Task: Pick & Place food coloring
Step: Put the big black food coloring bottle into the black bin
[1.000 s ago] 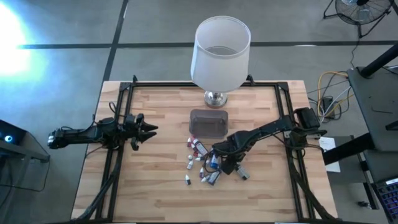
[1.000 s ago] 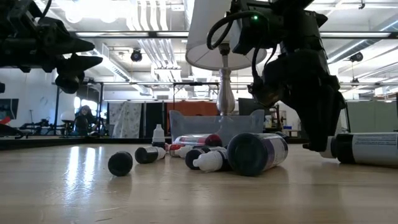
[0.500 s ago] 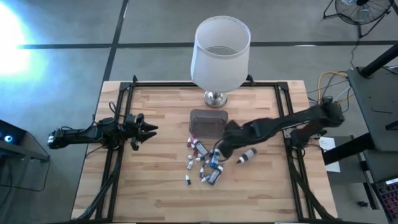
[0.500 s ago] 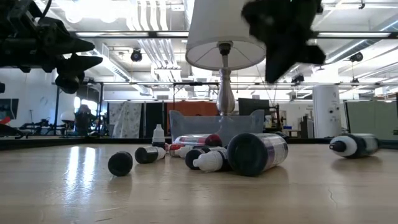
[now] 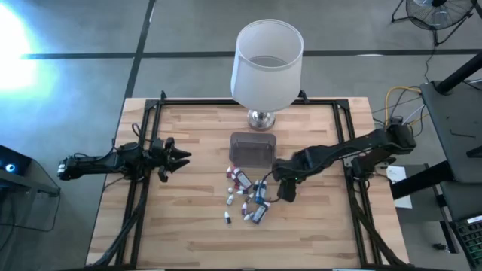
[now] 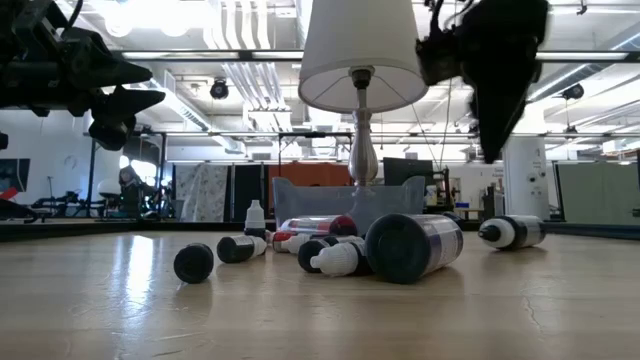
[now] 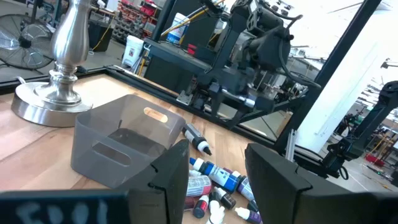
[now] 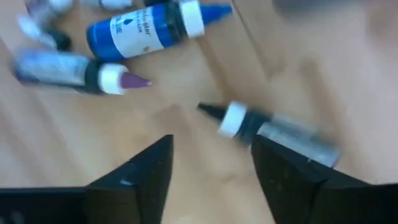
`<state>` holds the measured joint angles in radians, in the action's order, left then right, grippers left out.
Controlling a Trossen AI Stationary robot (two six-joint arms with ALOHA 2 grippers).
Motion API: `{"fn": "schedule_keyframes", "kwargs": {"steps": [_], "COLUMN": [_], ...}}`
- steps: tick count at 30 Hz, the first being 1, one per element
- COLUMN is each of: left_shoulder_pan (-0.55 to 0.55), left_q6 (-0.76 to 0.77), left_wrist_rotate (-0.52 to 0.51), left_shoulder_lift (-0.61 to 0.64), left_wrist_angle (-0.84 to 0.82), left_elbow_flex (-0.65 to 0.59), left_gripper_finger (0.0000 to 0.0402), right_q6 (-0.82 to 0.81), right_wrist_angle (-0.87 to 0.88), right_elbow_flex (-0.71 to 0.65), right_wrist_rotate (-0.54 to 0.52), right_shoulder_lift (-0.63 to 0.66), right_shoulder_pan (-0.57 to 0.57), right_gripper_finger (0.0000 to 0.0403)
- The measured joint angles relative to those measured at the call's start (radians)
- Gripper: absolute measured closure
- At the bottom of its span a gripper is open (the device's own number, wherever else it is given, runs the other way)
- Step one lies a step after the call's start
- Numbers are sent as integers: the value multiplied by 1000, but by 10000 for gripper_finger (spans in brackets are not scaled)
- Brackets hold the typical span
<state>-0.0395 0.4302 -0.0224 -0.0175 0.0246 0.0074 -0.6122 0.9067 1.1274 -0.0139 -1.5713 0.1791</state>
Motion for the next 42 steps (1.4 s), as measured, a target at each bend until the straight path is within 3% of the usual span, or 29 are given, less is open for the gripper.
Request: {"fn": "schedule_keyframes", "kwargs": {"steps": [5, 13, 31, 42], "left_shoulder_pan": [0, 0, 0, 0], "left_q6": [0, 0, 0, 0], "left_wrist_rotate": [0, 0, 0, 0], "left_shoulder_lift": [0, 0, 0, 0], "left_wrist_angle": [0, 0, 0, 0], "left_elbow_flex": [0, 0, 0, 0], "left_gripper_finger": [266, 266, 266, 266], "right_q6": [438, 783, 926, 868], "right_wrist_angle": [64, 31, -20, -31], "right_elbow_flex": [23, 24, 24, 35], "right_wrist_rotate": [-47, -50, 16, 15], "right_shoulder_lift": [-120, -247, -280, -280], "right_shoulder_pan": [-7, -15, -31, -32], "right_gripper_finger": [143, 138, 276, 284]}}
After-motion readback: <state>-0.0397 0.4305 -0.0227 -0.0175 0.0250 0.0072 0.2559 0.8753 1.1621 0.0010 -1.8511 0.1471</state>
